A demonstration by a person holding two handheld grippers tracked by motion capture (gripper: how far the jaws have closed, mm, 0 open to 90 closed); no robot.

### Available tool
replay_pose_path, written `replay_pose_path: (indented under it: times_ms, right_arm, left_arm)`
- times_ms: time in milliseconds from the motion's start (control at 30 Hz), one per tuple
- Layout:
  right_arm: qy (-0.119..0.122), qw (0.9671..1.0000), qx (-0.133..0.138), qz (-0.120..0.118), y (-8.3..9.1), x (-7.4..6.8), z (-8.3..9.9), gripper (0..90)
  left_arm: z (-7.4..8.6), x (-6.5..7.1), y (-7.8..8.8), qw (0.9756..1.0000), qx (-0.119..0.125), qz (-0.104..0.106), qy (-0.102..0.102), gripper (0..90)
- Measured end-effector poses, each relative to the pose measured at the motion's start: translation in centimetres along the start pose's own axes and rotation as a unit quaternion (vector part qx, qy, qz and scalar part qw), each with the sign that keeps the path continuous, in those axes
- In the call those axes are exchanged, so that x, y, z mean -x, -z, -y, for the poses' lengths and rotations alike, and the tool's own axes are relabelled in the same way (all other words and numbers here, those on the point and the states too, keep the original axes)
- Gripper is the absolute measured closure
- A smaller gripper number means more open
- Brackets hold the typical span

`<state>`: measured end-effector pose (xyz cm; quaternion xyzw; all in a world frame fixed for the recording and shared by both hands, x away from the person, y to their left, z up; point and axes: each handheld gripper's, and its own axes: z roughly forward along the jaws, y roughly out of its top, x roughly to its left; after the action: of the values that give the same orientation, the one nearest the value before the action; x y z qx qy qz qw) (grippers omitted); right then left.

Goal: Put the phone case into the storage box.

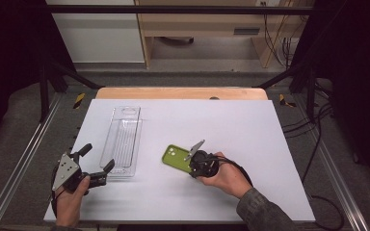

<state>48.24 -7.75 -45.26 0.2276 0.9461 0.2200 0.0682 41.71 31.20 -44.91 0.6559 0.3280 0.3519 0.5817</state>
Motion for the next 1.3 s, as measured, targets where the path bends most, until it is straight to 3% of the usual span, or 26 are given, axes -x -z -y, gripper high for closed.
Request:
replay_pose_path:
  times_ms: [1300]
  right_arm:
    - [0.039, 0.9988, -0.010, 0.028, -0.11, -0.71, -0.20, 79.5]
  left_arm:
    - [0.02, 0.02, -0.05, 1.0000, -0.001, 0.001, 0.000, 1.7]
